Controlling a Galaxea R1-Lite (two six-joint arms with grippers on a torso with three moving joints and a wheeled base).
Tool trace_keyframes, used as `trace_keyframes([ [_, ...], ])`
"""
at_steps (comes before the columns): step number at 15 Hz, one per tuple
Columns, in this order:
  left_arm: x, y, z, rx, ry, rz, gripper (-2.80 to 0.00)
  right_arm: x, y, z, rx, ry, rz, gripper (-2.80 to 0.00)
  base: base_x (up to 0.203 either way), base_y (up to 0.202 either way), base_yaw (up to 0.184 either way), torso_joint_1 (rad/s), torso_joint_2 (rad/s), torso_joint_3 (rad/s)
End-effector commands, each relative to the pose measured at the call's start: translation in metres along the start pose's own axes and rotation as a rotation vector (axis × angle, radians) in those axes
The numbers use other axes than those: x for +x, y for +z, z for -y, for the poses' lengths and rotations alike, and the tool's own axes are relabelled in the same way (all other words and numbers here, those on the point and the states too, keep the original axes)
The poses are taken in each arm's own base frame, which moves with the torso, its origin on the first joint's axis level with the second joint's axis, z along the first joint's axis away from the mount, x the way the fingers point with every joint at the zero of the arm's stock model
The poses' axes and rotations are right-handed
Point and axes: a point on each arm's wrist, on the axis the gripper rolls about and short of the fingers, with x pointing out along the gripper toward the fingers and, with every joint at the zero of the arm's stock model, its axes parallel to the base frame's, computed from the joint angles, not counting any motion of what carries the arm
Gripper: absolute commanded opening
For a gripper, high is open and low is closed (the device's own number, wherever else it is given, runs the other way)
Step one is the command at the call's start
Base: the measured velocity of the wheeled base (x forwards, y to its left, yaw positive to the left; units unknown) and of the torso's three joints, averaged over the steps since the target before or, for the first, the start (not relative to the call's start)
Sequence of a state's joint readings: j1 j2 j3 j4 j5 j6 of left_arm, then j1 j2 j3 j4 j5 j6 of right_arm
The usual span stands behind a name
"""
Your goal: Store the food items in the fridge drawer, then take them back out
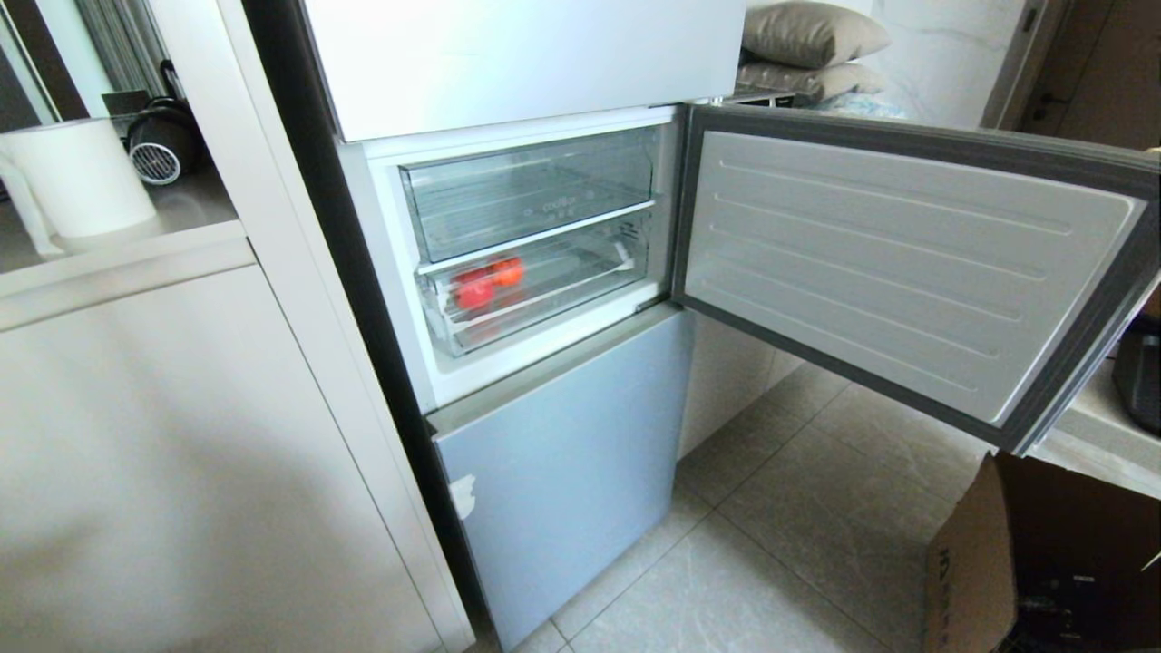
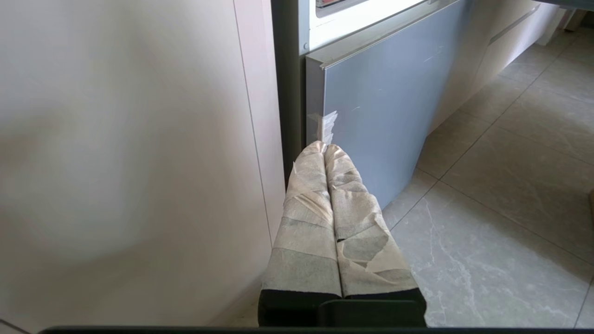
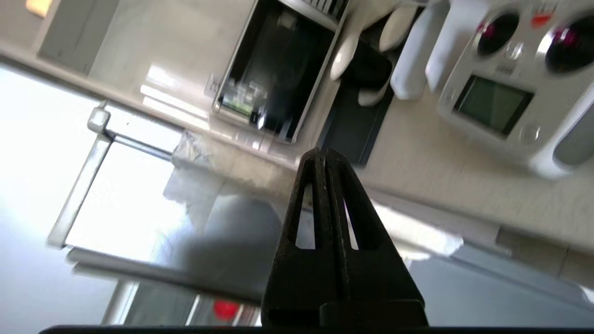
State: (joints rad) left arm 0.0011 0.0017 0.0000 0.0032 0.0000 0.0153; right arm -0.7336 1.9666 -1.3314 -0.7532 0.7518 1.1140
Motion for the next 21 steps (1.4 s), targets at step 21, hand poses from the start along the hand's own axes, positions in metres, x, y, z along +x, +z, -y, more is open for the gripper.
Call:
trace_keyframes([
  [21,0.0,0.0,0.0,0.0,0.0,-0.001,-2.8,-0.022,-0.124,-0.089,-0.092,-0.318,0.142,-2.8,0.0,0.0,0.0,0.0,0.0,0.0],
])
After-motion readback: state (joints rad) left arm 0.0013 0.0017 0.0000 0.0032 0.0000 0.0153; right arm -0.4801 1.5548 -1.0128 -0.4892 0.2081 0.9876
